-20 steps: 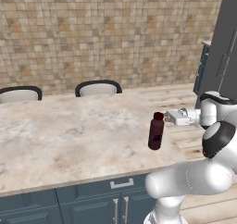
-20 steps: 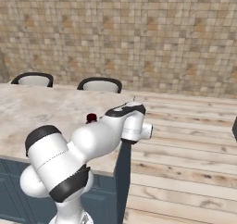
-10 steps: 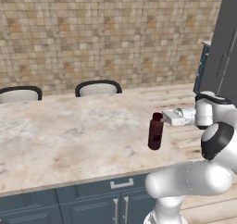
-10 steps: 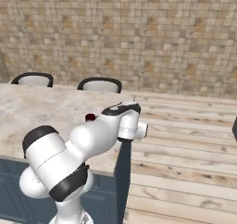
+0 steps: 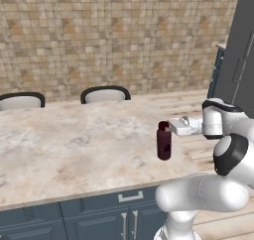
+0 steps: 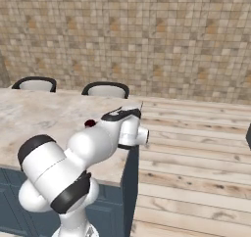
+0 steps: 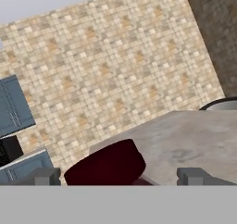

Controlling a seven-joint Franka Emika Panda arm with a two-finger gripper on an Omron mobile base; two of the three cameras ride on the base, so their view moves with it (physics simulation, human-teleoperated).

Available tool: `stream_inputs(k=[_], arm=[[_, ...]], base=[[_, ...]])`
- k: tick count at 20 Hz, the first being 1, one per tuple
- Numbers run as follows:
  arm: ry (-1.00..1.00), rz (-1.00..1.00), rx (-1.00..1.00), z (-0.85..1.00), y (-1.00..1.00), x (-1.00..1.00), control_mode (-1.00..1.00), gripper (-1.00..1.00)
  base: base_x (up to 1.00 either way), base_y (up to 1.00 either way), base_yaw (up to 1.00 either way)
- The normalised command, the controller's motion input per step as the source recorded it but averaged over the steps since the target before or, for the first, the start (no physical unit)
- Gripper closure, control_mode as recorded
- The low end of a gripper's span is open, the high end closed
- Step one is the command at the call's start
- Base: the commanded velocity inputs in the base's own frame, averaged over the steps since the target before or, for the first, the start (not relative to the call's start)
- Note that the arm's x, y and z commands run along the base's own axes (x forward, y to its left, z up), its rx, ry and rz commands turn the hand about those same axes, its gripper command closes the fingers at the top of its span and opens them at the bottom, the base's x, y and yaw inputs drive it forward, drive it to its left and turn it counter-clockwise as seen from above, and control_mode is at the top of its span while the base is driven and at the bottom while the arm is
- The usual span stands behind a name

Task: Pick the juice from the counter and place it in the open cabinet.

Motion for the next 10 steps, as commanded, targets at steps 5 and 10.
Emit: stream_inputs(k=[5,10], arm=[[0.0,0.0,-0.01,0.0,0.09,0.0,-1.0,1.0],[0.0,0.0,0.0,0.0,0.0,0.0,-1.0,1.0]], base=[[0.0,0.0,0.0],[0.0,0.0,0.0]])
